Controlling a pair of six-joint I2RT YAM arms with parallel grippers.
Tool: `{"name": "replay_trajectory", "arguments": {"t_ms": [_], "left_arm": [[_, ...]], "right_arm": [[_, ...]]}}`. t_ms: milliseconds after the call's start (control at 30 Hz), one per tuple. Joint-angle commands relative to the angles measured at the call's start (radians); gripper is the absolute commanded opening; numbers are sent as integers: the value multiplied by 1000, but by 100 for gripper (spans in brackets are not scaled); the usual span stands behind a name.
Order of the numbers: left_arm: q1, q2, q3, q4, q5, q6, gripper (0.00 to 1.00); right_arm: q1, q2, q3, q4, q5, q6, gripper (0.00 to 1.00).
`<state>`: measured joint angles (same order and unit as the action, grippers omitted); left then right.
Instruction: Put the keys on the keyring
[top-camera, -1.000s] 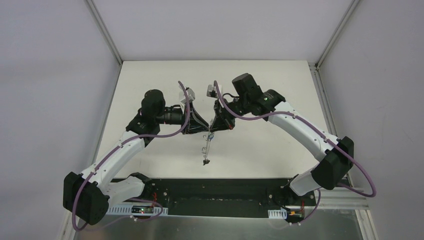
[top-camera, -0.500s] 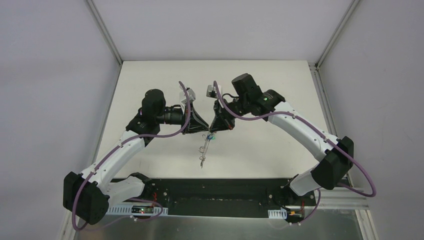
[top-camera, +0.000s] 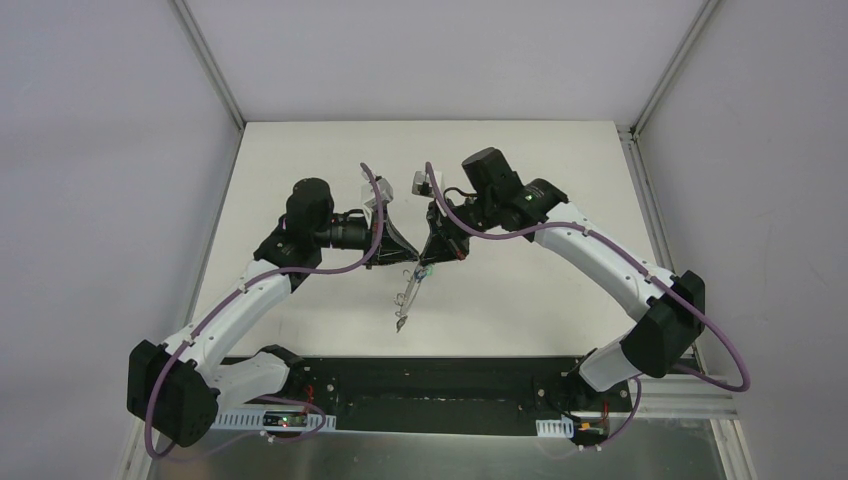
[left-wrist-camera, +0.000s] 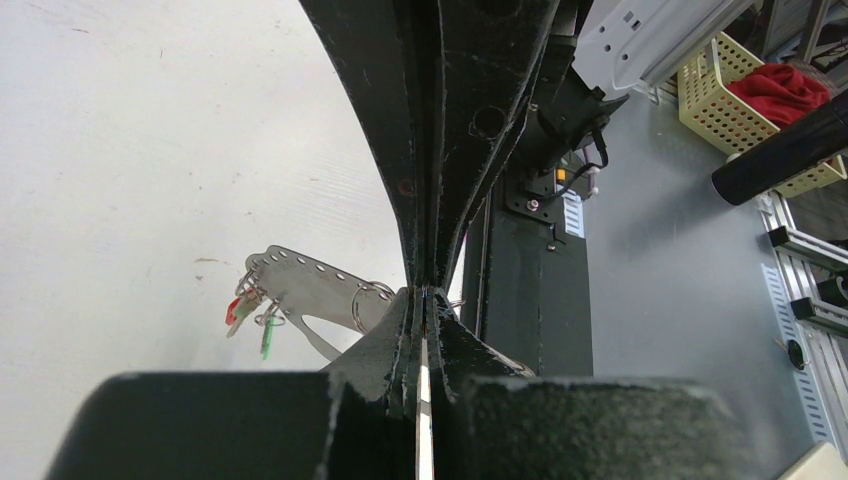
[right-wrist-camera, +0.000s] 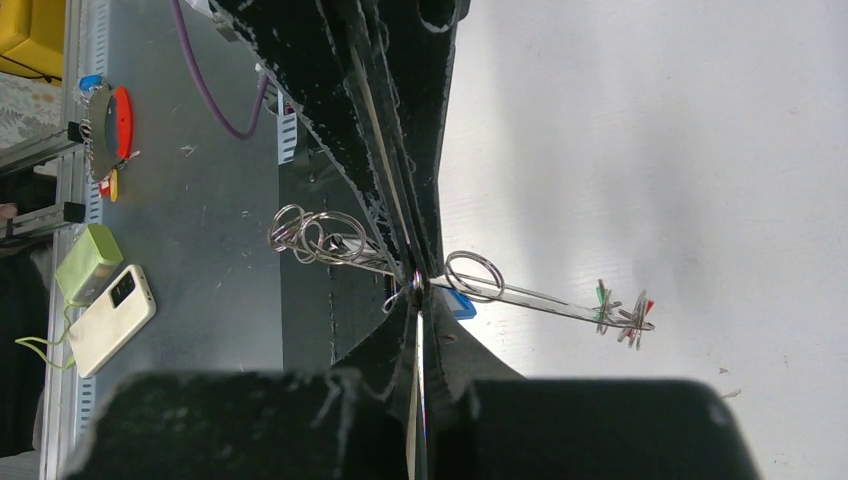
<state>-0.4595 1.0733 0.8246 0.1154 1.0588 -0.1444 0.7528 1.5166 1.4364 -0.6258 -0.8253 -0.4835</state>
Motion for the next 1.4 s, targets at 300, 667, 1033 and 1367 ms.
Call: {"name": "replay_trajectory", "arguments": {"t_ms": [300, 667, 1033, 1367], "left_arm": [[-10, -18, 40, 17, 12, 11, 0], [24, -33, -3, 291, 72, -222, 0], [30, -33, -38, 443, 50, -353, 0], [36, -27, -50, 512, 28, -408, 0]], "right_arm": [[0, -24, 34, 27, -8, -4, 10], [-65, -105, -55, 80, -102, -8, 36], [-72, -113, -63, 94, -155, -3, 48], [-71, -100, -64, 120, -202, 29, 31]]}}
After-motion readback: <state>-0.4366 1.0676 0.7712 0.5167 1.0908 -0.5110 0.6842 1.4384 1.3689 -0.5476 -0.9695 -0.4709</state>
